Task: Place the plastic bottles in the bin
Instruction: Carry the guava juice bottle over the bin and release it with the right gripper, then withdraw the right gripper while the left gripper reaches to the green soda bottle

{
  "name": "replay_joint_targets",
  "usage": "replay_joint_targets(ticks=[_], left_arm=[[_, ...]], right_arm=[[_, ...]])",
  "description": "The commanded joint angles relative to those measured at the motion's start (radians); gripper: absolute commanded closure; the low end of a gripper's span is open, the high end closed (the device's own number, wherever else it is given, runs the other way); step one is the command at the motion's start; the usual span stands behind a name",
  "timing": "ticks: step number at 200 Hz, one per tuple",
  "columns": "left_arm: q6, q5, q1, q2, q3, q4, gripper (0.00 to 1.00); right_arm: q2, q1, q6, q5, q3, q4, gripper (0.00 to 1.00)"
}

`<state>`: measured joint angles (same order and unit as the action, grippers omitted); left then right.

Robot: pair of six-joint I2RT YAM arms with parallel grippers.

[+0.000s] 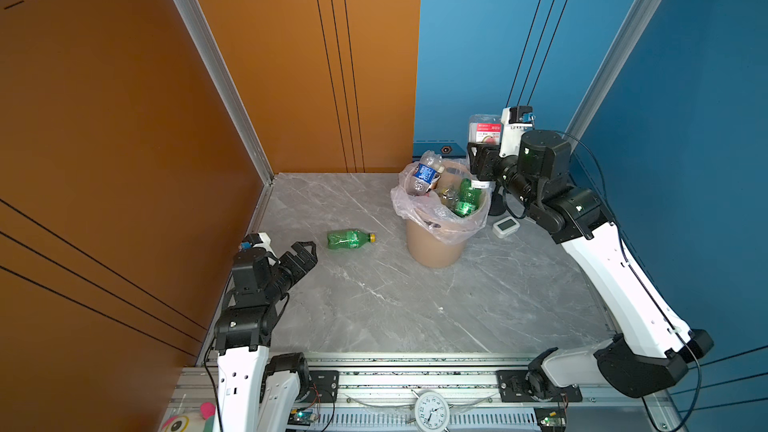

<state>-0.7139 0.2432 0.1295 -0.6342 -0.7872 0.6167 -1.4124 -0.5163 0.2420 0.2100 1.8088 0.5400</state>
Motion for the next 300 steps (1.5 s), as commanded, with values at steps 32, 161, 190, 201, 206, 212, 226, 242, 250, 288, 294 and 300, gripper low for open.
replay_joint_targets(ticks=[32,161,190,201,206,212,226,242,250,288,294,300], left_arm=[[-0.032,-0.009,-0.024,-0.025,0.015,-0.044,0.03],[-0.095,-0.134,-0.158,-0.211,-0.049,-0.064,0.03],[-0.135,-0.225,-0.256,-0.298,-0.079,-0.094,0.02],[-0.164,-0.253,-0.289,-0.338,-0.091,-0.102,0.02],[-0.177,-0.263,-0.301,-0.354,-0.098,-0.107,0.02],[-0.192,-0.272,-0.315,-0.379,-0.105,-0.116,0.02],[-0.229,-0.291,-0.347,-0.441,-0.125,-0.136,0.02],[-0.273,-0.312,-0.376,-0.511,-0.149,-0.156,0.02],[-0.295,-0.319,-0.386,-0.543,-0.159,-0.172,0.02],[-0.393,-0.358,-0.392,-0.671,-0.171,-0.251,0.02],[-0.406,-0.361,-0.393,-0.691,-0.176,-0.262,0.02],[-0.423,-0.363,-0.393,-0.712,-0.181,-0.268,0.02]], right_arm=[[-0.055,0.010,-0.034,-0.086,-0.054,0.014,0.35],[0.160,0.144,0.067,-0.083,-0.148,0.007,0.00],[0.328,0.171,0.111,-0.055,-0.355,-0.023,0.00],[0.383,0.187,0.126,-0.054,-0.424,-0.014,0.00],[0.402,0.195,0.136,-0.055,-0.450,-0.006,0.00],[0.425,0.206,0.145,-0.059,-0.482,0.006,0.00],[0.465,0.233,0.160,-0.083,-0.538,0.031,0.00],[0.501,0.257,0.165,-0.105,-0.586,0.055,0.00],[0.514,0.269,0.164,-0.114,-0.604,0.065,0.00],[0.549,0.324,0.150,-0.160,-0.634,0.090,0.00],[0.553,0.331,0.146,-0.165,-0.636,0.091,0.00],[0.555,0.338,0.144,-0.170,-0.636,0.092,0.00]])
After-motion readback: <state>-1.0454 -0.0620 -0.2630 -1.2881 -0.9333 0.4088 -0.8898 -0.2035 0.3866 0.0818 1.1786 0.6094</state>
